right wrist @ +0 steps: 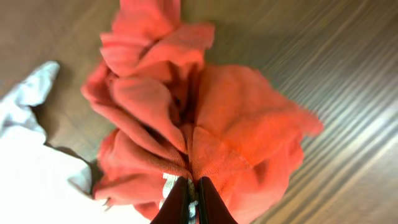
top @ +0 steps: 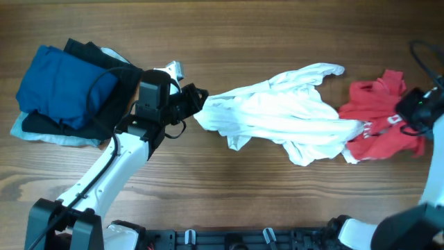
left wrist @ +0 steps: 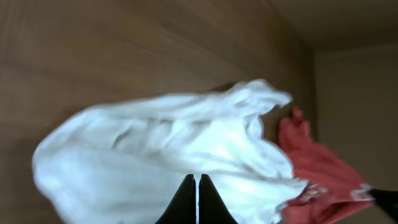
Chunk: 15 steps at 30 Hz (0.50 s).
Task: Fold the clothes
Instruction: 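Pull the white shirt leftward with the left gripper, releasing the right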
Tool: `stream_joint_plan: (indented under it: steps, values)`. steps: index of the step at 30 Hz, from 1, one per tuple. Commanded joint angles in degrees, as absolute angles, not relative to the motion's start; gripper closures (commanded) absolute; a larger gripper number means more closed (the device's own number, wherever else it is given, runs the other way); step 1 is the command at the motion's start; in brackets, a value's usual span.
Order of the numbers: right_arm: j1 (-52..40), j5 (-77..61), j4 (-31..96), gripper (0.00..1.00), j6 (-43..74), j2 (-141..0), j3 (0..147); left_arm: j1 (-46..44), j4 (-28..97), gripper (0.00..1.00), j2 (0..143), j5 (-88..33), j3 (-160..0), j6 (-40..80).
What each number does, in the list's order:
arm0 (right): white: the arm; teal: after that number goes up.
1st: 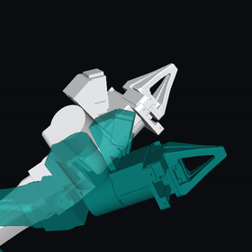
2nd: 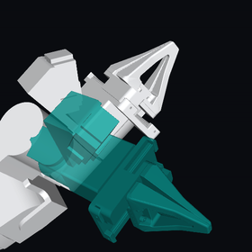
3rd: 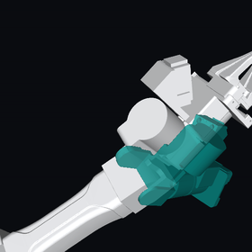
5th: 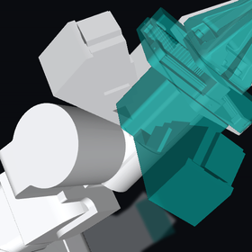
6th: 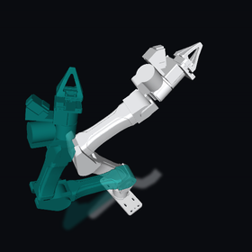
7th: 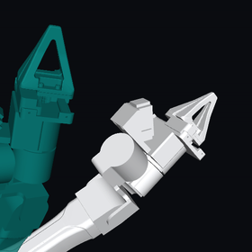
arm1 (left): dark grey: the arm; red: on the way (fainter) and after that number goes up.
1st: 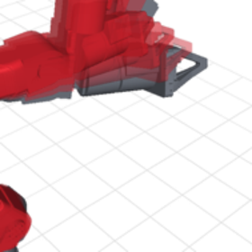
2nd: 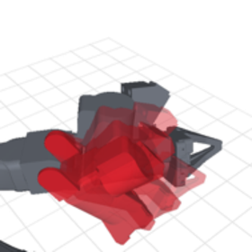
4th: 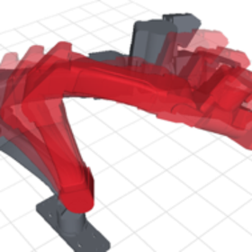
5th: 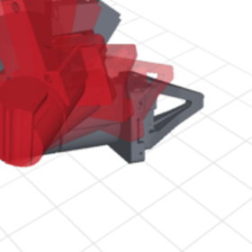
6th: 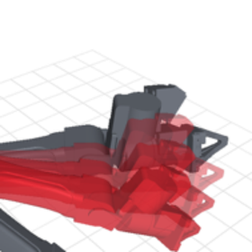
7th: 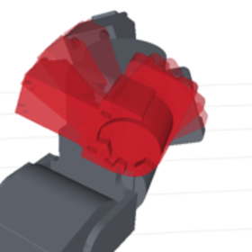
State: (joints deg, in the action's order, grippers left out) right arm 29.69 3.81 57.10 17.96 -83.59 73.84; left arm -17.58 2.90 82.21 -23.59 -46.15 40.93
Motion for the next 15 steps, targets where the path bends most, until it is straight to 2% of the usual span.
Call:
stream_joint_plan:
  steps: [1, 2, 4, 6, 12, 15]
  values:
    - [29.6, 9.9, 59.0, 0.96, 20.2, -83.3, 74.0, -19.9, 10.1, 0.94, 82.4, -18.1, -46.1, 39.4]
    - [29.6, 10.6, 59.0, 0.96, 20.8, -83.4, 73.8, -20.2, 12.4, 0.88, 82.9, -16.4, -46.1, 39.5]
    - [29.6, 11.9, 59.1, 0.96, 21.2, -83.4, 73.6, -20.5, 15.5, 0.71, 84.1, -15.7, -46.1, 40.3]
    - [29.7, 15.3, 59.2, 0.96, 23.2, -83.3, 73.7, -20.5, 17.1, 0.69, 85.8, -16.0, -46.1, 43.2]
    - [34.5, 21.8, 60.7, 0.96, 31.1, -81.9, 77.5, -20.5, 16.3, 0.41, 89.6, -17.6, -46.1, 46.2]
    - [37.5, 21.8, 60.6, 0.96, 34.0, -80.2, 79.3, -21.5, 14.4, 0.33, 91.0, -17.8, -46.1, 46.2]
